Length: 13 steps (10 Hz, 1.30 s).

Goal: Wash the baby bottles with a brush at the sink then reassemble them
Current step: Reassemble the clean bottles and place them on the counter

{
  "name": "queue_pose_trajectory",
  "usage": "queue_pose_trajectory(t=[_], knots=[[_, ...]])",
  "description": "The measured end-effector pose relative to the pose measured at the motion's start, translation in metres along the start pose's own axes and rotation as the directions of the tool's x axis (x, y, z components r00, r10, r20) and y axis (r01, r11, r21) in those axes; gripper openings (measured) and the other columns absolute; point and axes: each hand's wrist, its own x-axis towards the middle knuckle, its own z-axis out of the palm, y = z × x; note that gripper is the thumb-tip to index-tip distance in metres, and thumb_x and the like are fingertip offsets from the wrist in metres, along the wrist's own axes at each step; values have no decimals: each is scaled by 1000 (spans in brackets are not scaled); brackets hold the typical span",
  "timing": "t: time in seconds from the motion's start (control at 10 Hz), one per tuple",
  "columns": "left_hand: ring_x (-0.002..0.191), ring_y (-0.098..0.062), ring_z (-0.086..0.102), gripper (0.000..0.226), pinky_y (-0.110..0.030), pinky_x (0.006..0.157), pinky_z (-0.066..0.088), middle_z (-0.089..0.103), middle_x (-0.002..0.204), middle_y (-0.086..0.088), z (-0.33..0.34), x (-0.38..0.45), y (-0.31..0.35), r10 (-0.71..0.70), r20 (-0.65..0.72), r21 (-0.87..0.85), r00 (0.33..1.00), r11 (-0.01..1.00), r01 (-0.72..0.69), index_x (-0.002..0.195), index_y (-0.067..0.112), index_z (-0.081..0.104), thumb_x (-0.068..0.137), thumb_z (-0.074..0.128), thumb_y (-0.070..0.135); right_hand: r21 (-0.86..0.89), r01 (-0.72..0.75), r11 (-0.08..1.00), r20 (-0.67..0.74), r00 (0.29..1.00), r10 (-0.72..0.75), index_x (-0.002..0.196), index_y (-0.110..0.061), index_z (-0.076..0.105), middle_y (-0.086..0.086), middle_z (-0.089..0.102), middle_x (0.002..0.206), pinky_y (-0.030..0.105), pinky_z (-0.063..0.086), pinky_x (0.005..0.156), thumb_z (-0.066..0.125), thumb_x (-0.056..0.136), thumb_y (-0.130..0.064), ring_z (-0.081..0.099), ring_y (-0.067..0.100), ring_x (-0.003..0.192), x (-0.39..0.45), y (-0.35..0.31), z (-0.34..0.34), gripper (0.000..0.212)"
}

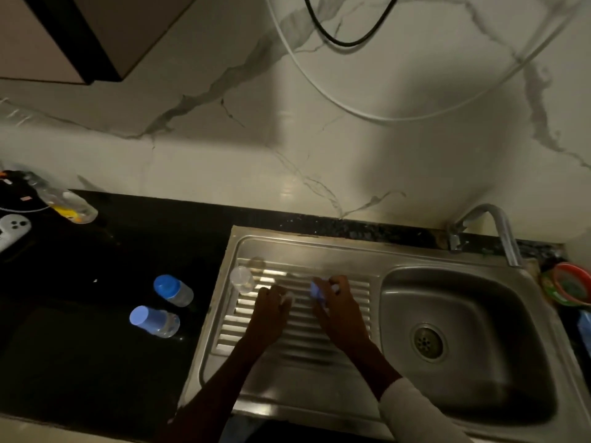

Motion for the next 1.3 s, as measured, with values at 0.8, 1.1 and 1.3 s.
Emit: queue_pose_trajectory(t=[0.8, 1.1, 1.3], knots=[[80, -22, 73, 46, -26, 75, 48, 77, 80, -1, -4, 27, 119, 91, 130, 117, 987, 987, -107, 81, 18, 79, 81, 53, 57, -112, -267, 957, 236, 928, 287, 88, -9, 75, 9, 73, 90, 28, 46, 80, 74, 80, -25, 69, 25, 87, -30, 107, -143, 17], [102, -21, 72, 21, -27, 88, 58, 75, 109, -15, -122, 53, 283, 219, 26, -850, 975, 519, -94, 109, 8, 74, 92, 68, 20, 947, 227, 225, -185, 964, -192, 115, -20, 71, 17, 65, 127, 34, 59, 87, 67, 93, -8, 71, 34, 99, 55, -82, -312, 25], [89, -21, 69, 20, -31, 82, 52, 72, 92, -10, -40, 51, 174, 100, 257, 59, 961, 991, -119, 92, 1, 73, 94, 70, 21, 582, -207, 786, 183, 976, 122, 109, -23, 74, 8, 71, 116, 15, 52, 78, 77, 86, -11, 72, 26, 99, 10, 16, -203, 26]])
